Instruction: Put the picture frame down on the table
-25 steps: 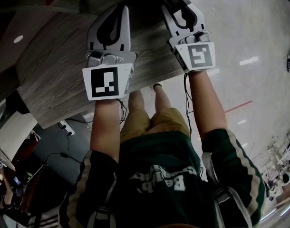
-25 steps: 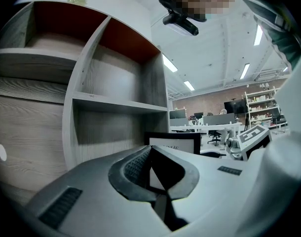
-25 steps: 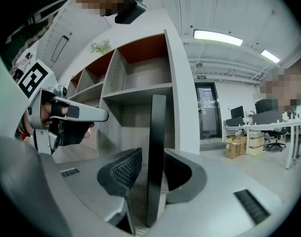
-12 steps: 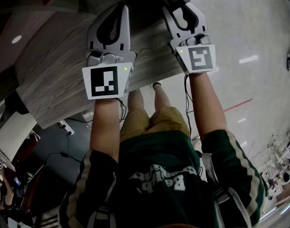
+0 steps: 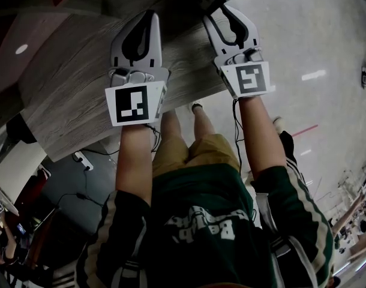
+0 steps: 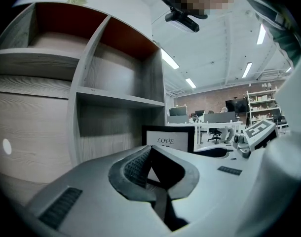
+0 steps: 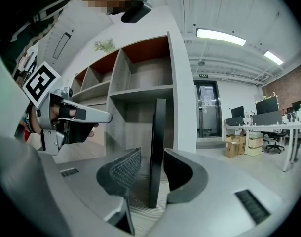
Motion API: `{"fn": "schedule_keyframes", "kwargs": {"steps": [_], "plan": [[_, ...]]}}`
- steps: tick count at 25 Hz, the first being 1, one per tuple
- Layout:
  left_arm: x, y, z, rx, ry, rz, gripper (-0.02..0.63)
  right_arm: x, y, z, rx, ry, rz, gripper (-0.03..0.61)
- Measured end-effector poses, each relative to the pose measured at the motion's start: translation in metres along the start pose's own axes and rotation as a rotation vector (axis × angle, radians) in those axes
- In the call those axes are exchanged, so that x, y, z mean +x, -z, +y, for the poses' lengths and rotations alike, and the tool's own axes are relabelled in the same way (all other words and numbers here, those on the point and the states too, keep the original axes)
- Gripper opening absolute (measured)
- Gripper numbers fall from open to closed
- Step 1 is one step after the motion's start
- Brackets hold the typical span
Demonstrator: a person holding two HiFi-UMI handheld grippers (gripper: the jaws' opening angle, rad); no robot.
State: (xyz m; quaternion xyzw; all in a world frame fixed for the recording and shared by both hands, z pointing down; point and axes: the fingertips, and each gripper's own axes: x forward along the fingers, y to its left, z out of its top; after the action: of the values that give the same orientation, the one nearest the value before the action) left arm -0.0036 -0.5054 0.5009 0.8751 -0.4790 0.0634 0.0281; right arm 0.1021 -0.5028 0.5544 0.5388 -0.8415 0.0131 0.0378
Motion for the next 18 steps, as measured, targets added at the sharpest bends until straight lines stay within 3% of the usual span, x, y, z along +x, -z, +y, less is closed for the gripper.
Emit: {"fn": "schedule_keyframes", "kwargs": {"steps": [11,18], "plan": [[-0.027,-0.001,-0.018,0.008,-0.025,0.016,0.018,-0.034,-0.012,0.007,0.032,-0.018,0.001,0.149],[-0.060,-0.031,-0.032,0.006,-0.061,0.010,0.018,-0.069,-0.052,0.025,0.090,-0.017,-0.017,0.149]]}}
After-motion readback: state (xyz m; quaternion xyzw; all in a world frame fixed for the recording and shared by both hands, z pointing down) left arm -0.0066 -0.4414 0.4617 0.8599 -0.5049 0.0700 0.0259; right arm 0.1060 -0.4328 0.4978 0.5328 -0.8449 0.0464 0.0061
